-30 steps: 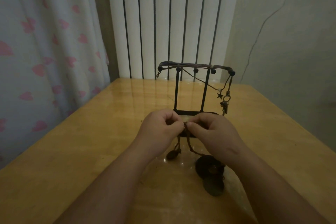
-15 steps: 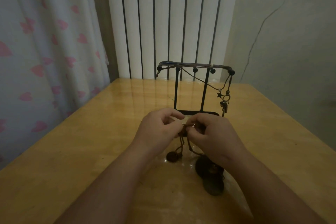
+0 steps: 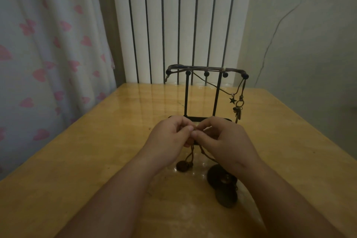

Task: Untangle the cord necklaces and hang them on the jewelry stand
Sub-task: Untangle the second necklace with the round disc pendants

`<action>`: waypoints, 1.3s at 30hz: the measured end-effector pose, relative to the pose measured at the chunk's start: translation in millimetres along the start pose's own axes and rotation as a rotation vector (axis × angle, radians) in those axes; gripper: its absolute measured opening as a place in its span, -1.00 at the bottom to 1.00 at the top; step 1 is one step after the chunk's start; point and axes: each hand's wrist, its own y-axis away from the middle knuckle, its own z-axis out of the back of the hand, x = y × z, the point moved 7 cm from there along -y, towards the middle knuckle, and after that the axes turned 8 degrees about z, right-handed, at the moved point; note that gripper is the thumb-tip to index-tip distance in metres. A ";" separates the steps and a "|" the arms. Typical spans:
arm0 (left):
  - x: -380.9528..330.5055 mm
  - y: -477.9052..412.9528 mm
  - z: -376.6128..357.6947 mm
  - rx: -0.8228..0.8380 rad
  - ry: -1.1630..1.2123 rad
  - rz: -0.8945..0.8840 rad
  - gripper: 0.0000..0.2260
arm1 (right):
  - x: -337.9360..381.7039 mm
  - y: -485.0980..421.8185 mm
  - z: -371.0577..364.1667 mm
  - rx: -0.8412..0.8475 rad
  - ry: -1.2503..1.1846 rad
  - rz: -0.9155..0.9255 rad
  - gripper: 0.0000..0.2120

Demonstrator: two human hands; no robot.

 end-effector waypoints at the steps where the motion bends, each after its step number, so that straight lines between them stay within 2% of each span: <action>1: 0.7 -0.3 -0.6 -0.003 0.008 0.010 -0.86 | 0.6 0.2 0.3 -0.010 -0.005 0.000 -0.96; 5: 7.1 -2.3 -2.3 -0.027 0.045 0.097 -0.85 | 2.7 0.2 -3.7 0.000 0.030 0.022 -0.91; 10: 12.9 -4.7 -1.4 -0.047 0.105 0.167 -0.85 | 1.1 0.9 -5.1 0.010 -0.088 0.015 -0.76; 16: 8.5 -2.1 -4.2 -0.039 0.098 0.195 -0.81 | 0.9 0.8 -9.5 0.100 -0.135 0.017 -0.79; 21: 13.5 -0.5 -8.0 -0.015 0.249 0.247 -0.83 | -1.7 2.1 -9.5 0.123 -0.329 -0.018 -0.81; 26: 13.2 -3.9 8.1 -0.148 0.267 0.168 -0.89 | -3.4 1.0 -13.0 0.090 -0.327 -0.069 -0.92; 31: 2.4 -2.2 7.7 -0.159 0.098 0.033 -0.74 | -3.7 -0.6 -7.3 -0.030 -0.233 -0.076 -0.92; 35: -7.4 0.7 4.6 -0.157 -0.073 -0.061 -0.71 | -5.7 -1.9 -6.5 -0.018 -0.098 -0.051 -0.92; 39: -11.2 2.7 3.3 -0.160 -0.132 -0.115 -0.72 | -5.9 -1.4 -5.3 -0.038 -0.005 -0.057 -0.91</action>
